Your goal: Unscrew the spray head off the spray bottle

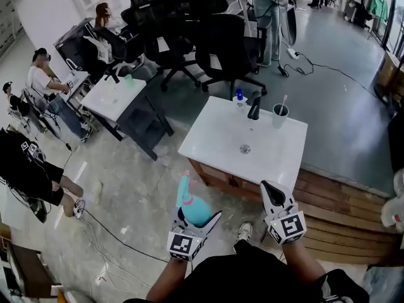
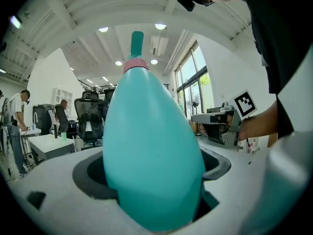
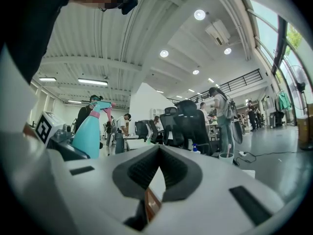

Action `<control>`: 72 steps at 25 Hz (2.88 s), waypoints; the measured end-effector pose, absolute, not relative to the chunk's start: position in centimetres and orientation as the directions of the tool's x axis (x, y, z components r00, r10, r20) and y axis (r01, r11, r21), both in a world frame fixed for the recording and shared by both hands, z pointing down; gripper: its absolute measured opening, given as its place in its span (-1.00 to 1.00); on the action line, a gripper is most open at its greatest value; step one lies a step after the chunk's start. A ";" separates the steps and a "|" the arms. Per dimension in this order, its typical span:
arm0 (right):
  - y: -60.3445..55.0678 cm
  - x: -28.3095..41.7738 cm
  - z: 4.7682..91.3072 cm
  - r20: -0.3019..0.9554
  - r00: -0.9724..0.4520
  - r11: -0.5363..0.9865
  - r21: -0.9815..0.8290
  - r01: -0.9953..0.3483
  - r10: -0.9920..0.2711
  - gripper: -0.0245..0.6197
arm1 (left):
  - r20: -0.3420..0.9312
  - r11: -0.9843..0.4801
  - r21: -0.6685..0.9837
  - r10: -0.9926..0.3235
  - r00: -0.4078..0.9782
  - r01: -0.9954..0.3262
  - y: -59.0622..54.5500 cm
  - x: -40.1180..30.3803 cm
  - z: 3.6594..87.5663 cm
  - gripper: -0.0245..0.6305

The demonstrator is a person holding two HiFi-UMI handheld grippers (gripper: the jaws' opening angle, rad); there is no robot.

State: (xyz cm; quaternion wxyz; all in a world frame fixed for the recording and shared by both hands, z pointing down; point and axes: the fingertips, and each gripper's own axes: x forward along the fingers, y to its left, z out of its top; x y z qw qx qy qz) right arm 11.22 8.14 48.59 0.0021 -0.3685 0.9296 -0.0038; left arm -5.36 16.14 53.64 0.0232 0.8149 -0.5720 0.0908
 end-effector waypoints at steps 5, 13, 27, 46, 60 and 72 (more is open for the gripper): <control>3.0 12.5 48.6 -0.003 -0.712 0.712 -0.016 -0.702 -0.702 -0.91 | 0.168 -0.395 -0.101 -0.911 0.376 -0.913 10.8 -4.0 52.7 0.55; -2.0 12.3 48.4 -0.010 -0.715 0.715 -0.011 -0.699 -0.699 -0.91 | 0.172 -0.397 -0.093 -0.910 0.378 -0.913 5.1 -4.3 52.4 0.55; -8.0 9.5 48.7 0.015 -0.666 0.666 -0.008 -0.746 -0.746 -0.91 | 0.181 -0.465 -0.055 -0.875 0.449 -0.884 -2.2 -7.6 53.5 0.55; -15.2 0.7 46.4 0.005 -0.471 0.471 -0.016 -0.882 -0.882 -0.91 | 0.192 -0.704 -0.105 -0.707 0.680 -0.703 -15.1 -15.9 51.9 0.55; -15.1 1.6 47.3 0.064 -0.473 0.472 -0.029 -0.881 -0.879 -0.91 | 0.157 -0.769 -0.118 -0.639 0.753 -0.628 -16.2 -12.5 51.2 0.55; -14.9 1.0 45.1 0.044 -0.658 0.658 -0.024 -0.753 -0.752 -0.90 | 0.162 -0.769 -0.102 -0.639 0.752 -0.631 -16.9 -6.8 52.1 0.55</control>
